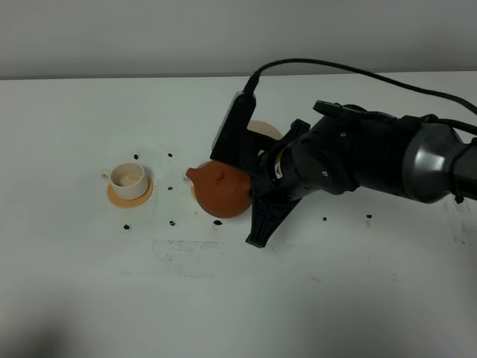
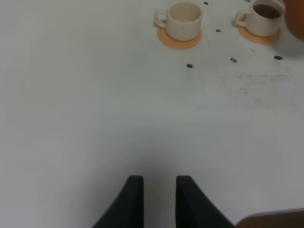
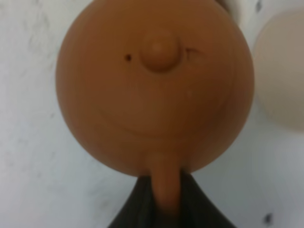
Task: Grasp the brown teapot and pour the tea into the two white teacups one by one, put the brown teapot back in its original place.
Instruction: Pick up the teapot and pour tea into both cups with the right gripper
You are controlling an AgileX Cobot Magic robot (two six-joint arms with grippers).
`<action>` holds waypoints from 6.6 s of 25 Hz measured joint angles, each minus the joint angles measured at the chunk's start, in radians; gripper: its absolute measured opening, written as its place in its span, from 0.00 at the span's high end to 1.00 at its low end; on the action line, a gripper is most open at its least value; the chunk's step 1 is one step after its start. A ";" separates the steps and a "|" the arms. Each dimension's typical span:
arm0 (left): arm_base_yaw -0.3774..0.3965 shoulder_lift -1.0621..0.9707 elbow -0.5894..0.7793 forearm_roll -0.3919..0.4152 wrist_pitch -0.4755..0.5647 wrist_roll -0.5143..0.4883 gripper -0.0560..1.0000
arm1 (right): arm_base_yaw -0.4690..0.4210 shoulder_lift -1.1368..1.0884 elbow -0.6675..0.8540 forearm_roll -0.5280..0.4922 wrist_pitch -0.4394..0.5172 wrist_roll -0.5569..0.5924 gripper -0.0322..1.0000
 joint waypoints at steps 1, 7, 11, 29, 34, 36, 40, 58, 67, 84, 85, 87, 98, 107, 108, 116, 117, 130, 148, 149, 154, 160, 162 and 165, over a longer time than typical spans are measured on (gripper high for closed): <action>0.000 0.000 0.000 0.000 0.000 0.000 0.80 | 0.003 0.003 -0.022 -0.020 0.010 0.001 0.89; 0.000 0.000 0.000 0.000 0.000 0.000 0.80 | 0.014 0.076 -0.188 -0.132 0.046 0.002 0.89; 0.000 0.000 0.000 0.000 0.000 0.000 0.80 | 0.019 0.145 -0.278 -0.188 0.049 -0.034 0.89; 0.000 0.000 0.000 0.000 0.000 0.000 0.80 | 0.069 0.325 -0.509 -0.317 0.016 -0.152 0.89; 0.000 0.000 0.000 0.000 0.000 0.000 0.80 | 0.069 0.369 -0.541 -0.340 0.007 -0.191 0.89; 0.000 0.000 0.000 0.000 0.000 0.000 0.80 | 0.069 0.381 -0.542 -0.365 -0.003 -0.207 0.89; 0.000 0.000 0.000 0.000 0.000 0.000 0.80 | 0.071 0.401 -0.542 -0.403 -0.010 -0.234 0.89; 0.000 0.000 0.000 0.000 0.000 0.000 0.80 | 0.079 0.427 -0.542 -0.565 -0.033 -0.263 0.89; 0.000 0.000 0.000 0.000 0.000 0.000 0.80 | 0.095 0.436 -0.542 -0.616 -0.038 -0.264 0.89; 0.000 0.000 0.000 0.001 0.000 0.000 0.80 | 0.103 0.441 -0.542 -0.692 -0.044 -0.329 0.89; 0.000 0.000 0.000 0.001 0.000 0.000 0.80 | 0.103 0.441 -0.542 -0.692 -0.045 -0.336 0.89; 0.000 0.000 0.000 0.001 0.000 0.000 0.80 | 0.103 0.441 -0.542 -0.695 -0.048 -0.351 0.89; 0.000 0.000 0.000 0.002 0.000 0.000 0.80 | 0.103 0.441 -0.542 -0.746 -0.069 -0.360 0.89; 0.000 0.000 0.000 0.002 0.000 0.000 0.80 | 0.103 0.441 -0.542 -0.766 -0.090 -0.360 0.89; 0.000 0.000 0.000 0.002 0.000 0.000 0.80 | 0.103 0.441 -0.542 -0.767 -0.091 -0.360 0.89; 0.000 0.000 0.000 0.002 0.000 0.000 0.80 | 0.103 0.441 -0.542 -0.772 -0.093 -0.360 0.89; 0.000 0.000 0.000 0.002 0.000 0.000 0.80 | 0.103 0.441 -0.542 -0.772 -0.093 -0.360 0.89; 0.000 0.000 0.000 0.002 0.000 0.000 0.80 | 0.103 0.441 -0.542 -0.776 -0.096 -0.360 0.89; 0.000 0.000 0.000 0.002 0.000 0.000 0.80 | 0.103 0.441 -0.542 -0.816 -0.106 -0.360 0.89; 0.000 0.000 0.000 0.002 0.000 0.000 0.80 | 0.103 0.441 -0.542 -0.822 -0.110 -0.360 0.89; 0.000 0.000 0.000 0.002 0.000 0.000 0.80 | 0.103 0.441 -0.542 -0.834 -0.119 -0.360 0.89; 0.000 0.000 0.000 0.002 0.000 0.000 0.80 | 0.103 0.441 -0.542 -0.870 -0.119 -0.360 0.89; 0.000 0.000 0.000 0.002 0.000 0.000 0.80 | 0.103 0.441 -0.542 -0.874 -0.119 -0.360 0.89; 0.000 0.000 0.000 0.002 0.000 0.000 0.80 | 0.103 0.441 -0.542 -0.877 -0.119 -0.360 0.89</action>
